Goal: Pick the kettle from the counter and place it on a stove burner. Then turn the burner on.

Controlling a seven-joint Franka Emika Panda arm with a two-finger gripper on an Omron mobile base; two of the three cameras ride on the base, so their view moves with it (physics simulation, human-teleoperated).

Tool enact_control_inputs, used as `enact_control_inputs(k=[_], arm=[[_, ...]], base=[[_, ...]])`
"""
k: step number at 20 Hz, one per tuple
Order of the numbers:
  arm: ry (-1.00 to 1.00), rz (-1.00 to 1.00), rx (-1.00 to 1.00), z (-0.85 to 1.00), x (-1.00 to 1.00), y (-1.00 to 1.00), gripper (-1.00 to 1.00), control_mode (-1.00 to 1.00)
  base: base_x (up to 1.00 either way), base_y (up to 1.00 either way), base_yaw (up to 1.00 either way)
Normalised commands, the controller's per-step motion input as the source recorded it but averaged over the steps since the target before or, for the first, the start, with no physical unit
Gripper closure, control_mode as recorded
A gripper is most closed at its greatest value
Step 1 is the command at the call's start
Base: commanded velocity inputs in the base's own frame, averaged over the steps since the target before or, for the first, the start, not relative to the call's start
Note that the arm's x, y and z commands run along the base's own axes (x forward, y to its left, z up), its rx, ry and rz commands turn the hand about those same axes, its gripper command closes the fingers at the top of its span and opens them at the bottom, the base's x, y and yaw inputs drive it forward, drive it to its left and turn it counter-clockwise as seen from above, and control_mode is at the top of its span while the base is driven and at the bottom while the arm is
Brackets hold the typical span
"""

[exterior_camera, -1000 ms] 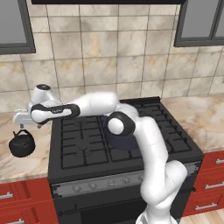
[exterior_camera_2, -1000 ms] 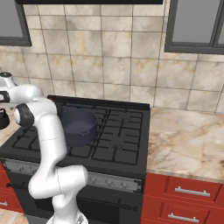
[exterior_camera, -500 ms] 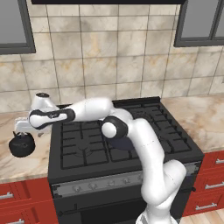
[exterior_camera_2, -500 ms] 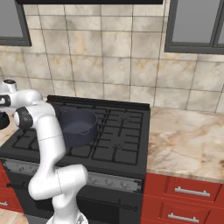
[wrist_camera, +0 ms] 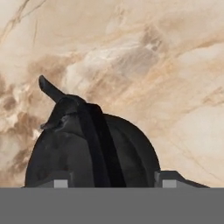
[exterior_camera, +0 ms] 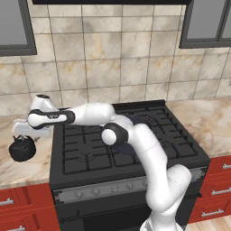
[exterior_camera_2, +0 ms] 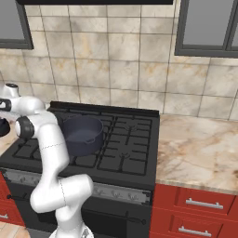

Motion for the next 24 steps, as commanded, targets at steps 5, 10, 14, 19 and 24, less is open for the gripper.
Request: enact_control_inputs(k=[5, 10, 14, 19, 24], arm=[[0.0, 0.0, 0.0, -0.01, -0.21, -0.07, 1.0, -1.0], [-0.07, 0.0, 0.0, 0.16, -0.42, -0.4, 1.0, -1.0], [-0.1, 0.01, 0.0, 0.23, -0.53, -0.54, 1.0, -1.0], [-0.16, 0.0, 0.01, 0.34, -0.54, -0.63, 1.0, -1.0], [-0.14, 0.0, 0.1, 0.6, -0.4, -0.49, 1.0, -1.0]], base=[[0.0, 0.0, 0.0], [0.0, 0.0, 0.0], [0.0, 0.0, 0.0], [0.0, 0.0, 0.0], [0.0, 0.0, 0.0]])
